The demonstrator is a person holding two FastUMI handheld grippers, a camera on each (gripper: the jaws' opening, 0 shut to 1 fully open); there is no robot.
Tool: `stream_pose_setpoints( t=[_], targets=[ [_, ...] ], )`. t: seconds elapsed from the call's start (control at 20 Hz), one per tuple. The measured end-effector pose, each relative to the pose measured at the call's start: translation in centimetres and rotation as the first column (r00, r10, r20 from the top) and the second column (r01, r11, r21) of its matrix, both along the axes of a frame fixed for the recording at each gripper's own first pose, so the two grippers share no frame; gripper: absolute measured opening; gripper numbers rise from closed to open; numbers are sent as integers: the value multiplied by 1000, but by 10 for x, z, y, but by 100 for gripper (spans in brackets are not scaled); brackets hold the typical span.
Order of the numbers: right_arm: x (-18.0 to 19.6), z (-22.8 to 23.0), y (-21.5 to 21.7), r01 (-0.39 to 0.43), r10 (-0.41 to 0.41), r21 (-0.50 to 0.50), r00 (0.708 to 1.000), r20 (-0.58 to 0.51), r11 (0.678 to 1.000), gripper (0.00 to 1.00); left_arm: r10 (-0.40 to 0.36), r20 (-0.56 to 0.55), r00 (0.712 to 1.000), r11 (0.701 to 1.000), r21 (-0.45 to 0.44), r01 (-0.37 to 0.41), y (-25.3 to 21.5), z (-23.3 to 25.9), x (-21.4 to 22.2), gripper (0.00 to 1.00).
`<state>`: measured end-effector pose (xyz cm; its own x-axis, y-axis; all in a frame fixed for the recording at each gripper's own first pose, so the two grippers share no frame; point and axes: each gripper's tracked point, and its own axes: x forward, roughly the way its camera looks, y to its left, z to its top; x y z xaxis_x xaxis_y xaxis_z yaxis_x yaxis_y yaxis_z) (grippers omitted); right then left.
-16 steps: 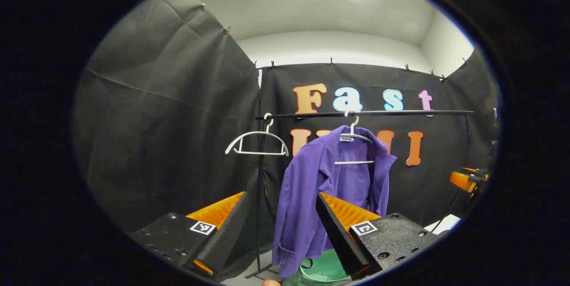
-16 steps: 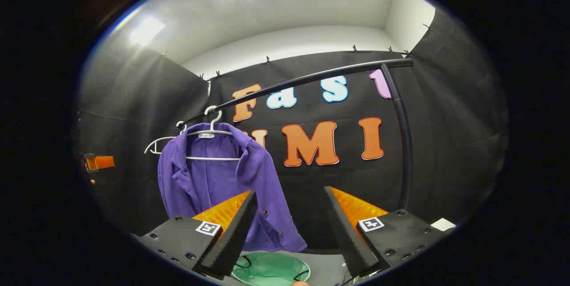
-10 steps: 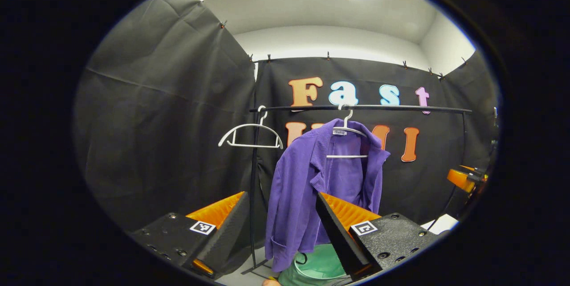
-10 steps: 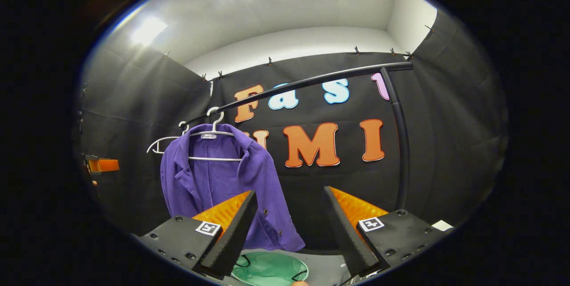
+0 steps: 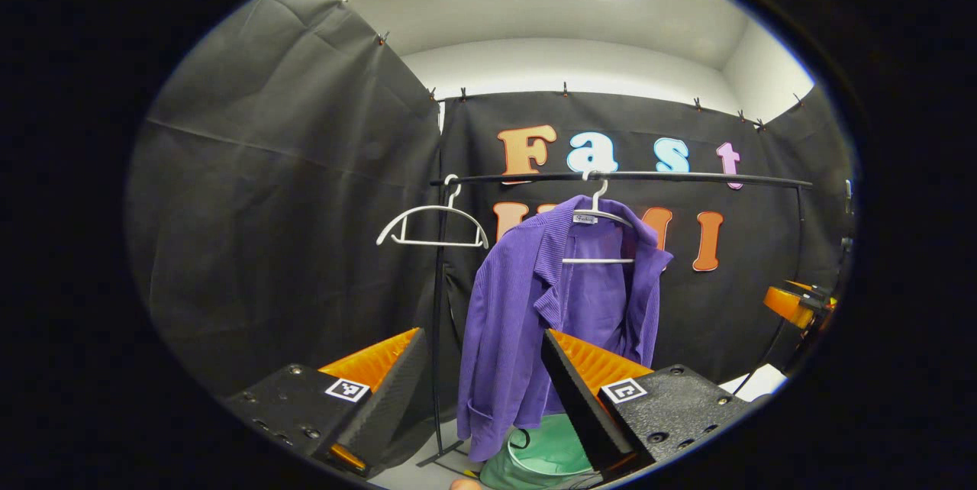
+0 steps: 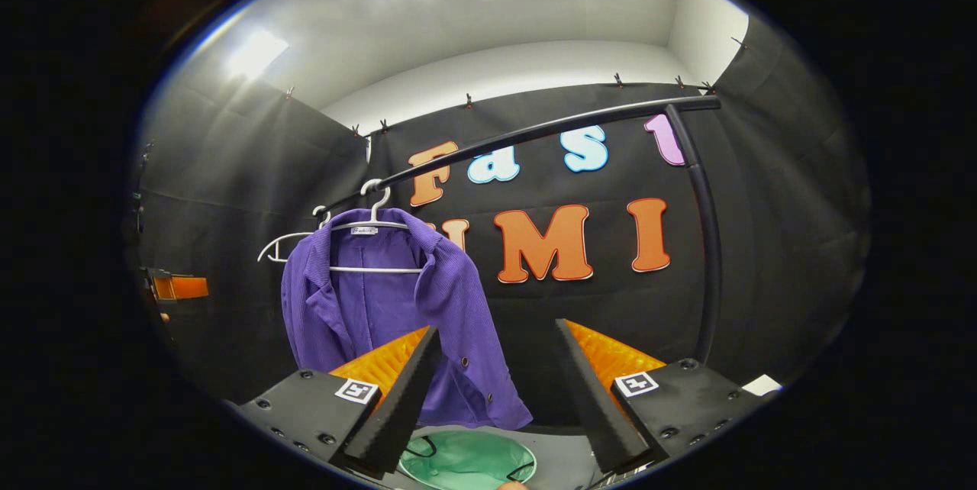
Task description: Grasp the clothes on the hanger with both hands and then place them into the laundry hamper below.
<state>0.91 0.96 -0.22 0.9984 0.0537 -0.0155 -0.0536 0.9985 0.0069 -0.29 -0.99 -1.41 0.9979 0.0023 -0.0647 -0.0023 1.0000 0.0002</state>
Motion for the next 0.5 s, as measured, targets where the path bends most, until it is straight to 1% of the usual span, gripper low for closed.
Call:
stream_pose_setpoints(
  t=[0.2, 0.4, 0.5],
  targets=[
    [18, -15, 16, -29, 29, -5, 999, -24, 1000, 89, -24, -32, 999, 1000, -4, 24, -11, -15, 8, 93],
    [44, -31, 42, -73, 73, 8, 996, -51, 997, 89, -27, -45, 999, 999, 31, 29, -25, -30, 33, 93],
    [59, -38, 57, -96, 97, 18, 994, -57, 995, 89, -50, -54, 997, 999, 11, 50, -40, -37, 45, 93]
  ],
)
